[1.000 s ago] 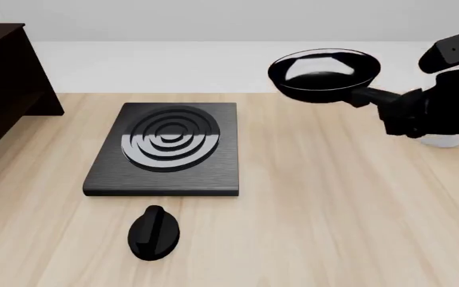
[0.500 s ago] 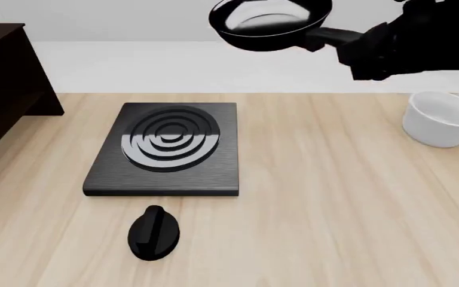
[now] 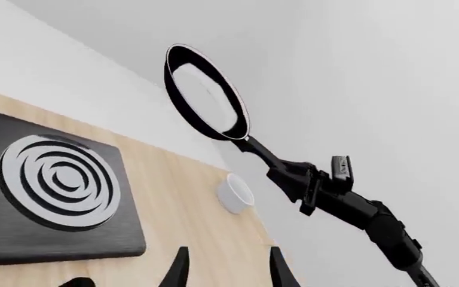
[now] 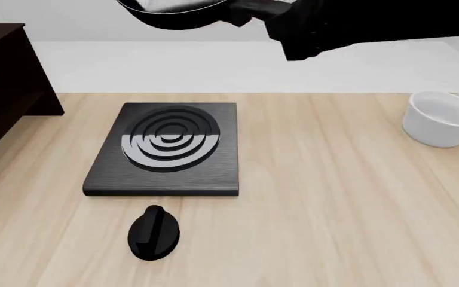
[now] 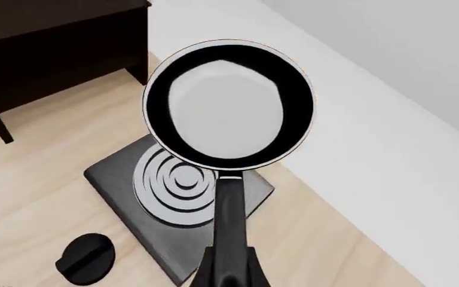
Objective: Put the frying pan on the cabinet shelf.
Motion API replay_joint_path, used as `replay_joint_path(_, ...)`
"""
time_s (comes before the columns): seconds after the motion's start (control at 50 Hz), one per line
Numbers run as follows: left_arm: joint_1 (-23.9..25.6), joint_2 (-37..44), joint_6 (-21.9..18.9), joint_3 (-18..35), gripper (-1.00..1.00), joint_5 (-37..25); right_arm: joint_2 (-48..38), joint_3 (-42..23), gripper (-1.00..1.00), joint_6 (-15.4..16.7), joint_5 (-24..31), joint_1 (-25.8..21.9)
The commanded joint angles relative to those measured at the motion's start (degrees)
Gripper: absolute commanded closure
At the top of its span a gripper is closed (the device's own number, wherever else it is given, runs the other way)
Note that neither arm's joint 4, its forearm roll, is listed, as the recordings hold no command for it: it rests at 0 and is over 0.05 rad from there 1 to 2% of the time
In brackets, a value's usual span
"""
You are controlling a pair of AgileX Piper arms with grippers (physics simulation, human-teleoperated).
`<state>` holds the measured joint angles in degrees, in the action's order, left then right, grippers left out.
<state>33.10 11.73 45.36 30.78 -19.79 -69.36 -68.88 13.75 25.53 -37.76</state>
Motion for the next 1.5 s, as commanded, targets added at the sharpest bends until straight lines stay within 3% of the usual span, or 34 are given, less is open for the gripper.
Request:
replay_joint_path(0.02,1.21,1.80,5.61,-6.01,-1.00,7.09,-1.36,-1.60,1.00,-0.16,-3.41,-3.79)
replay_joint_path(0.1,-1.08,5.68,7.10,-5.69,-1.00,10.68,-2.18,-3.64,1.00,0.05,-3.20,-5.86)
replay_joint_path(0.18,-0.39,8.80,9.52,-4.42,-1.00,14.19,-3.42,-5.77,1.00,0.89,-3.37,-7.81)
replay_joint_path(0.3,1.32,11.89,9.48,-1.30,-1.00,15.53,-6.21,-8.60,1.00,1.19,-3.78,-10.02)
replay_joint_path(0.5,0.89,12.19,12.60,-4.26,-1.00,20.16,-9.94,-11.38,1.00,1.13,-5.03,-13.46)
replay_joint_path(0.58,2.41,13.20,9.58,-2.62,-1.00,18.33,-11.18,-11.77,1.00,1.46,-5.63,-14.91)
replay_joint_path(0.62,0.50,13.93,11.84,-3.82,-1.00,20.13,-11.61,-11.95,1.00,1.55,-5.95,-15.89)
replay_joint_path(0.66,0.52,14.18,10.46,-2.34,-1.00,19.20,-11.87,-12.06,1.00,1.34,-6.22,-16.25)
replay_joint_path(0.88,-0.38,12.33,12.50,-4.09,-1.00,19.41,-12.35,-12.38,1.00,-0.69,-7.28,-19.69)
replay_joint_path(1.5,-0.19,11.95,13.39,-4.50,-1.00,19.82,-13.88,-11.92,1.00,-1.61,-9.80,-23.72)
